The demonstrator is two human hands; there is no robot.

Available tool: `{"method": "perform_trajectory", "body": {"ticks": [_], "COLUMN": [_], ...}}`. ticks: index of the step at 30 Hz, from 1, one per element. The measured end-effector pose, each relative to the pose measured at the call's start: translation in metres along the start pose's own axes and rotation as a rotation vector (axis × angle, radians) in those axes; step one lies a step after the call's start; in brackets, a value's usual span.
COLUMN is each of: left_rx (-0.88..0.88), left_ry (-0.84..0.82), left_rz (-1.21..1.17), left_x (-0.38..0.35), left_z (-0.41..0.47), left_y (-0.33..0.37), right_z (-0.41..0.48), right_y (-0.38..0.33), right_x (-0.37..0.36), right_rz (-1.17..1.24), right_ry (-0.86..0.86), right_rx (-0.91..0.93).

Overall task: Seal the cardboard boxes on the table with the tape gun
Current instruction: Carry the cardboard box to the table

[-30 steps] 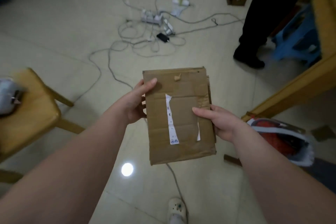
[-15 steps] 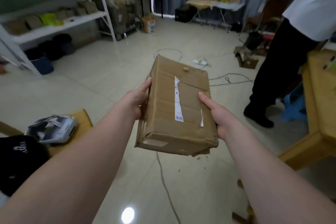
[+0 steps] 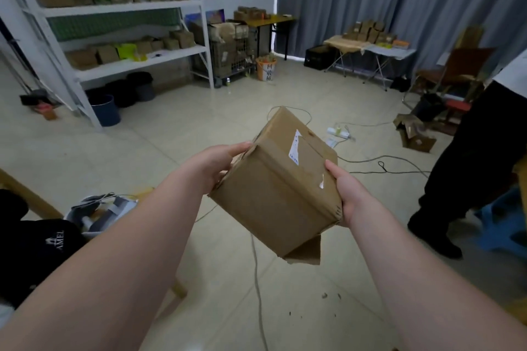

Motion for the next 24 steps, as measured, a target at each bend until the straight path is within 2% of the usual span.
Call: {"method": "perform_trajectory", "body": {"ticks": [7,12,19,24], "left_rx": [-0.03,-0.015,-0.042,-0.063], "left_ry": [-0.024,-0.052,0.042,0.064], "left_rz": [0.002,-0.109,-0.133,-0.167], "left_x": [0.039,0.075,0.146,0.175], "left_z": [0.066,0.132,0.211,0.261], "left_y": [0.031,0.068,0.12,0.144], "right_z": [0.063,0.132,0.22,0.267], "right_y": [-0.029,-0.058,-0.1,-0.123], "right_x": [-0.053,-0.121,-0.233,-0.278], "right_rz": [0.15,0.22,0.227,0.206], "right_ry": [0.066,0.085,-0.003,-0.048], "right_rx": [0.028,0.045,0.09,0.123]}}
Point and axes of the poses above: each hand's wrist, its own z-axis towards the middle knuckle, its own x-axis out of the back of the hand, y = z × x, the point moved 3 cm from there along z, towards the middle knuckle, and after that the axes turned 11 degrees about z, right-handed, at the moved point
